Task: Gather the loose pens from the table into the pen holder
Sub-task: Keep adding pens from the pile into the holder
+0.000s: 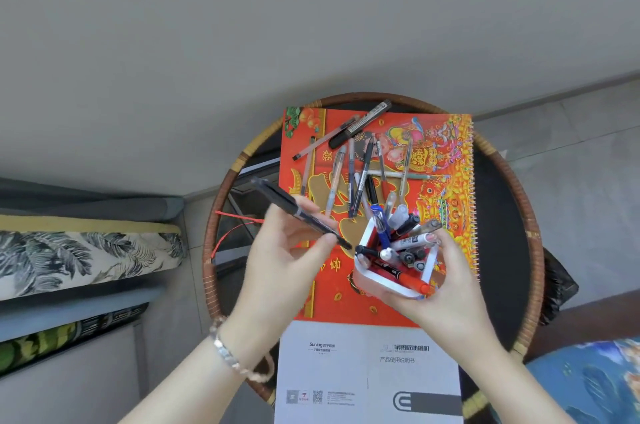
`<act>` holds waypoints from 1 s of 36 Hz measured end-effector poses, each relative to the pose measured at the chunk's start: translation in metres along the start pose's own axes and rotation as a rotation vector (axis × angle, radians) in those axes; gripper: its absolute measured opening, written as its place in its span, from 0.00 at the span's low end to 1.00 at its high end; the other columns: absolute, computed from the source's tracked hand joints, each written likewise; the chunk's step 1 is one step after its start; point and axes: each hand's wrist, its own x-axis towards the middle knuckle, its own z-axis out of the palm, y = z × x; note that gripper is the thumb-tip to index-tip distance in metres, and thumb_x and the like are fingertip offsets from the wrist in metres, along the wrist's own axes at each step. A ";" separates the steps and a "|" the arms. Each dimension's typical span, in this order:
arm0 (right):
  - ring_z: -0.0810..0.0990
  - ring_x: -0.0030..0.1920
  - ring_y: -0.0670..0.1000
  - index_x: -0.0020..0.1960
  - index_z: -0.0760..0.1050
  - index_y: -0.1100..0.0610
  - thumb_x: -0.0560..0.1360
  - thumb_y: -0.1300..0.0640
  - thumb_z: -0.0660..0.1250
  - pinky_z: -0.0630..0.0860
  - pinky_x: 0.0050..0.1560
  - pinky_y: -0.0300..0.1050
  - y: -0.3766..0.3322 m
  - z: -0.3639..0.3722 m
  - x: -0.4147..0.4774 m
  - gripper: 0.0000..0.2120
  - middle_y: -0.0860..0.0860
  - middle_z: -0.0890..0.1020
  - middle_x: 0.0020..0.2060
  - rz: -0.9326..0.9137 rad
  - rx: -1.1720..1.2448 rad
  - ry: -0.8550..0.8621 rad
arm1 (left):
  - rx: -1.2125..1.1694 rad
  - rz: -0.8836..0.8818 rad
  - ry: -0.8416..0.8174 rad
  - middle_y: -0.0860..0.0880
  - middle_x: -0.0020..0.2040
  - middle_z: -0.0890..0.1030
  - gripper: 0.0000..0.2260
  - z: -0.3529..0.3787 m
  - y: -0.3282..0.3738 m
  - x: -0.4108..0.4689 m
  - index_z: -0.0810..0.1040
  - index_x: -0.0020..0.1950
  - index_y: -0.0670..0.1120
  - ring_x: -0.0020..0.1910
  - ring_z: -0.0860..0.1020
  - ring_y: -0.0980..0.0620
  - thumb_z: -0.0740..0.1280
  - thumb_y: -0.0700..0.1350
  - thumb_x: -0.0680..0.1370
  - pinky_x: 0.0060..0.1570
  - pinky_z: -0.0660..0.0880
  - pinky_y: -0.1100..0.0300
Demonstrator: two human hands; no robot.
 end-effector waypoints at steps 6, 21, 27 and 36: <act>0.79 0.57 0.48 0.59 0.70 0.46 0.51 0.40 0.77 0.76 0.57 0.50 0.003 -0.001 -0.005 0.38 0.47 0.80 0.55 -0.015 0.009 0.017 | -0.065 0.007 -0.070 0.51 0.43 0.83 0.07 0.028 -0.013 -0.013 0.75 0.44 0.45 0.46 0.82 0.56 0.63 0.33 0.76 0.50 0.78 0.60; 0.76 0.62 0.51 0.66 0.67 0.47 0.52 0.43 0.77 0.74 0.61 0.54 0.012 -0.008 -0.010 0.44 0.46 0.76 0.61 -0.005 -0.018 0.030 | 0.056 0.173 -0.041 0.55 0.45 0.77 0.17 0.040 -0.013 -0.011 0.61 0.62 0.65 0.47 0.78 0.61 0.60 0.49 0.77 0.50 0.71 0.73; 0.74 0.63 0.51 0.67 0.67 0.52 0.54 0.48 0.79 0.73 0.63 0.54 0.017 -0.006 -0.009 0.44 0.49 0.75 0.62 -0.019 -0.057 0.035 | 0.038 0.225 0.067 0.54 0.48 0.82 0.44 0.038 -0.011 -0.010 0.47 0.62 0.77 0.44 0.83 0.55 0.68 0.33 0.73 0.48 0.78 0.65; 0.73 0.64 0.50 0.67 0.67 0.51 0.57 0.54 0.80 0.73 0.62 0.51 0.021 -0.005 -0.004 0.42 0.48 0.75 0.63 -0.028 -0.061 0.035 | 0.291 0.322 0.008 0.66 0.62 0.74 0.29 0.046 -0.015 -0.016 0.53 0.67 0.74 0.60 0.76 0.59 0.63 0.48 0.77 0.57 0.74 0.65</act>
